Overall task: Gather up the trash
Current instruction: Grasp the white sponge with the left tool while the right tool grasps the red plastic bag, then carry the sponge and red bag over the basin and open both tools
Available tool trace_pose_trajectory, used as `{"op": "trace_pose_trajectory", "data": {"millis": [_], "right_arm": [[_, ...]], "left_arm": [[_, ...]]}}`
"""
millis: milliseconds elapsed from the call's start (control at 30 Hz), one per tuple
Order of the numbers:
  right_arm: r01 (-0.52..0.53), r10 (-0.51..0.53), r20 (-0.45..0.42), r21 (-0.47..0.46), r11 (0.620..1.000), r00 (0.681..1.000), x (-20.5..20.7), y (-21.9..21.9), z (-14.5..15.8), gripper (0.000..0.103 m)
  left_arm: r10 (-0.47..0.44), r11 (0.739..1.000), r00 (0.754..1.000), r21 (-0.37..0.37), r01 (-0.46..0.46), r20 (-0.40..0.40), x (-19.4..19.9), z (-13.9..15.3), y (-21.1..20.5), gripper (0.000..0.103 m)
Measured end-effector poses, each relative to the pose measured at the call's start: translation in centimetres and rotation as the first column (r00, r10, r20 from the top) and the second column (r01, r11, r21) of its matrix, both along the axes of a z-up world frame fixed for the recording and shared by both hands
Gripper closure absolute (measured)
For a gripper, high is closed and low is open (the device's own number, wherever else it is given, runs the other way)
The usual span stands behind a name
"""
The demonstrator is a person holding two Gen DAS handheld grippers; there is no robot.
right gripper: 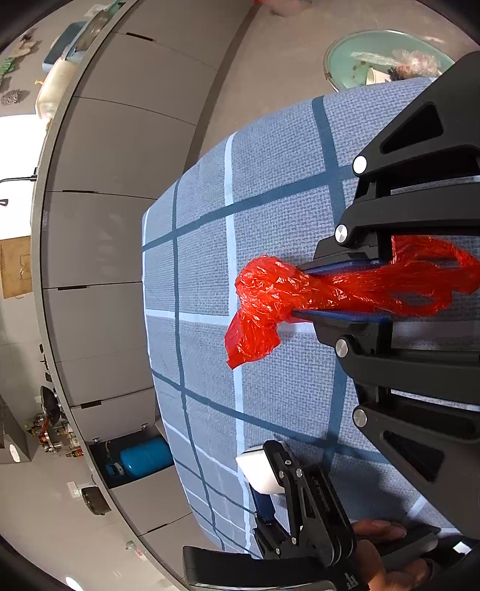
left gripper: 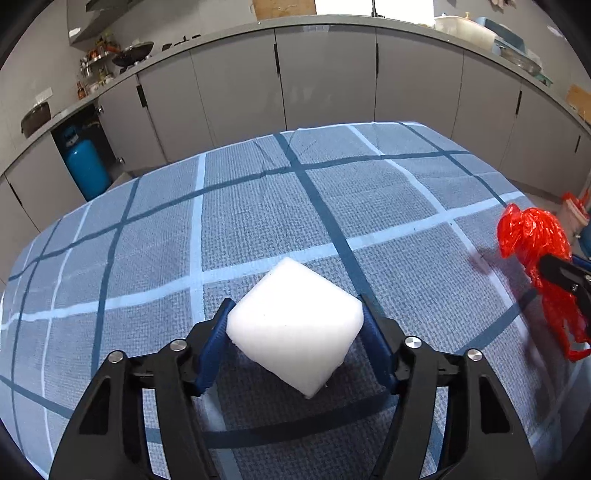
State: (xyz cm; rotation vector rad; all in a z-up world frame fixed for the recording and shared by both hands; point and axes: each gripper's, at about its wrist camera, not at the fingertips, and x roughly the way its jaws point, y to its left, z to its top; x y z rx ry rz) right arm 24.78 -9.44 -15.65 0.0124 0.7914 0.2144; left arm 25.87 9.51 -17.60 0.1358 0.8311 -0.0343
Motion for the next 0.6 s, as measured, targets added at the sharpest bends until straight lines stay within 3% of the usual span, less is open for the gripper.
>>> {"op": "trace_pose_trajectory", "data": {"millis": [267,600], "right_arm": [[0.026,-0.027,0.042,0.006,1.0,0.999,-1.3,-1.6,1.6,0.084],[0.15,-0.152,0.085,0.03,0.988,0.985,-3.6,-8.7,3.9,0.084]], "left_arm": [[-0.041,0.999,0.996,0.022,0.039,0.084,-1.4,3.5,-2.6,0.04],[-0.232,0.973,0.959,0.027,0.231,0.161,-2.7,7.0,-12.3,0.04]]}}
